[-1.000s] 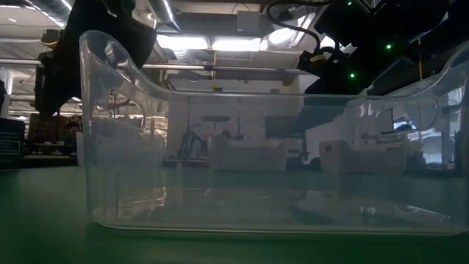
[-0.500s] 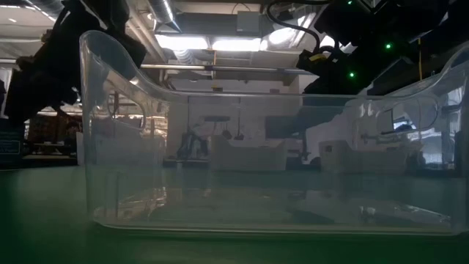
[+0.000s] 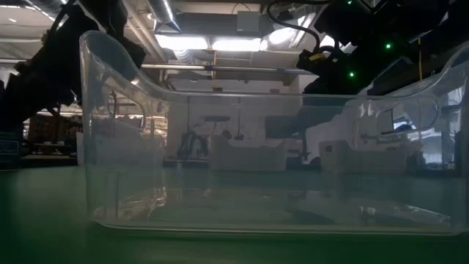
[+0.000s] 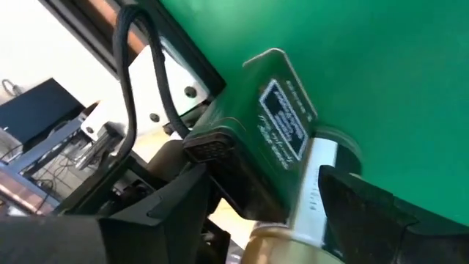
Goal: Sort spices by type
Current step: Put the green seasoning can into the right white bin
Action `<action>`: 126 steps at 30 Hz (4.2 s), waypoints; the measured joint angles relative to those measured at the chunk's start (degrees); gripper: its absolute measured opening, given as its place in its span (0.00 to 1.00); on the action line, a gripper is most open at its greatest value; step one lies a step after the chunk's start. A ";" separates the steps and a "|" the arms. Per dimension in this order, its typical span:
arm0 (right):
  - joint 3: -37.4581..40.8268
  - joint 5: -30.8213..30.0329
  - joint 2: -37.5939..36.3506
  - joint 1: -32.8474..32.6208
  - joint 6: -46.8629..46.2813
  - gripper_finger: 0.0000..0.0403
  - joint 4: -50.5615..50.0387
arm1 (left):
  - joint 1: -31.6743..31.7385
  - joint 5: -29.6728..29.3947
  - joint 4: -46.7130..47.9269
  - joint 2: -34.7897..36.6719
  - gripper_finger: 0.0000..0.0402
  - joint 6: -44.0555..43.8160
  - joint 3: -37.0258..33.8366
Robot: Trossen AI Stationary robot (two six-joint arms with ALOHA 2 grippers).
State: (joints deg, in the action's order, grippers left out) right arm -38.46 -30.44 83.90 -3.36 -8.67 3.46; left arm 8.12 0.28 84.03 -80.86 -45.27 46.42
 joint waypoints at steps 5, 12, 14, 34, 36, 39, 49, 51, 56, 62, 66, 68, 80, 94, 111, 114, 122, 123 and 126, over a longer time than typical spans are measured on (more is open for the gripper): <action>0.00 0.00 0.00 0.00 0.00 0.62 0.09 | 0.00 -0.91 -1.11 -0.02 0.60 0.94 2.15; 0.00 0.00 0.00 0.00 0.00 0.62 0.09 | -0.02 -2.41 -3.92 -0.02 0.60 3.41 4.28; 0.00 0.00 0.00 0.00 -0.02 0.62 0.09 | -0.02 -2.79 -4.70 0.00 0.60 3.68 4.86; 0.00 0.00 0.00 0.00 -0.02 0.62 0.09 | -4.17 -5.82 -9.01 -0.13 0.60 9.69 12.94; 0.00 0.00 0.00 0.00 -0.02 0.62 0.09 | -4.38 -5.96 -7.12 -0.13 0.60 10.82 14.40; 0.00 0.00 0.00 -0.01 -0.02 0.62 0.08 | -4.46 -8.17 -2.87 0.03 0.60 12.08 17.18; 0.00 0.00 0.00 -0.02 -0.02 0.62 0.07 | -4.26 -12.13 3.65 4.16 0.60 20.89 16.54; 0.00 0.00 0.00 -0.02 -0.02 0.62 0.07 | -4.26 -12.11 3.72 4.34 0.60 23.77 15.38; 0.00 0.00 0.00 -0.01 -0.03 0.62 0.07 | -4.78 -12.09 3.43 4.33 0.60 29.63 11.85; 0.00 0.00 0.00 -0.02 -0.02 0.62 0.09 | -4.76 -8.55 3.67 4.33 0.60 29.50 8.11; 0.00 0.00 0.00 -0.02 -0.02 0.62 0.09 | -4.76 -7.83 3.61 4.33 0.60 29.65 7.54; 0.00 0.00 0.00 -0.02 -0.02 0.62 0.09 | -4.76 -7.87 3.53 4.33 0.60 30.57 7.54; 0.00 0.00 0.00 -0.02 -0.02 0.62 0.09 | -4.70 -12.47 3.21 4.11 0.60 30.66 5.97; 0.00 0.28 0.00 -0.01 -0.04 0.62 1.08 | -4.57 -11.74 -5.27 4.02 0.56 32.47 -2.32; -0.02 1.53 0.00 -0.01 -0.03 0.62 1.21 | -0.22 -7.51 -10.42 4.04 0.29 27.83 2.74; -0.02 1.53 0.00 0.00 -0.02 0.62 1.30 | 0.56 -7.51 -11.89 3.95 0.29 26.02 7.34; -0.02 1.53 0.00 -0.02 -0.02 0.62 1.55 | 2.18 -7.39 -16.67 -2.89 0.29 26.70 20.09; -0.02 1.53 0.00 -0.02 -0.02 0.62 1.57 | 2.16 -7.38 -16.35 -4.58 0.29 27.59 21.78; -0.02 1.53 0.00 -0.02 -0.02 0.62 1.57 | 1.96 -7.36 -16.61 -10.42 0.30 29.76 26.82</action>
State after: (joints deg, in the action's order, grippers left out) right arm -38.48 -28.91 83.90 -3.38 -8.69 5.03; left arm 10.08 -7.08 67.42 -91.28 -15.51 73.23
